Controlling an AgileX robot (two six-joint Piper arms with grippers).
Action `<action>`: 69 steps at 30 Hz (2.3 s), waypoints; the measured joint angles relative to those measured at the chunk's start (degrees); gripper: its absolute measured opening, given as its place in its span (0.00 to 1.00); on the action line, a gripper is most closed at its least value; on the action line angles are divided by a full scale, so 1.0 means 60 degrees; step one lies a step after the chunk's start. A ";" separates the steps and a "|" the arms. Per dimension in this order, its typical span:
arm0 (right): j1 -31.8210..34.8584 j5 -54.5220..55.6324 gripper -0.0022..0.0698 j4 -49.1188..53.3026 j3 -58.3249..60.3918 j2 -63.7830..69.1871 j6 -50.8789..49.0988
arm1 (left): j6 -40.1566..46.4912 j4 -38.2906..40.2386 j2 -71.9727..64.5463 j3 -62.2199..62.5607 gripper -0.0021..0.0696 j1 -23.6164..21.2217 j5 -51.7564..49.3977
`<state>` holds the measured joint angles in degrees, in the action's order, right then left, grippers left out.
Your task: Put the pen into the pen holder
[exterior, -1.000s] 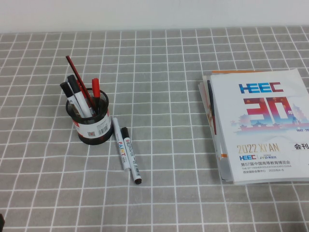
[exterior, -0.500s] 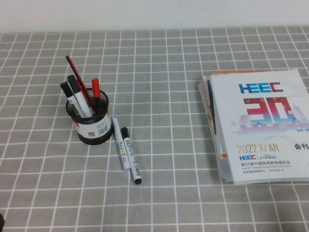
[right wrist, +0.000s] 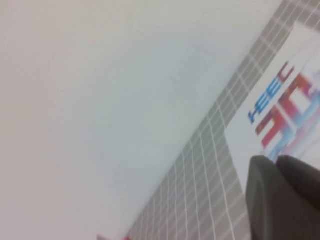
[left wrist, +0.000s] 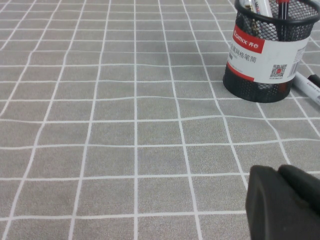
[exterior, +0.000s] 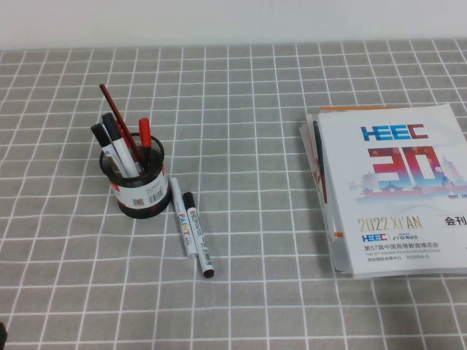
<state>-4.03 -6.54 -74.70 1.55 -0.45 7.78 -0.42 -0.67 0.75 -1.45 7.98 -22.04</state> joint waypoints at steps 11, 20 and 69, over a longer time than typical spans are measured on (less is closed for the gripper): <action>0.0000 -0.2187 0.01 0.0919 -0.0572 0.0397 0.1834 | 0.0000 0.0000 0.0000 0.0000 0.02 0.0000 0.0000; 0.0000 -0.6310 0.01 0.5145 -0.4883 0.5348 0.1991 | 0.0000 0.0000 0.0000 0.0000 0.02 0.0000 0.0000; -0.6353 -1.0630 0.01 0.9900 -1.9322 2.0324 -0.2144 | 0.0000 0.0111 0.0000 0.0000 0.02 0.0000 0.0000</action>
<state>-42.15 -70.32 -15.30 -114.38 121.50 -5.09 -0.42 0.00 0.75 -1.45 7.98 -22.04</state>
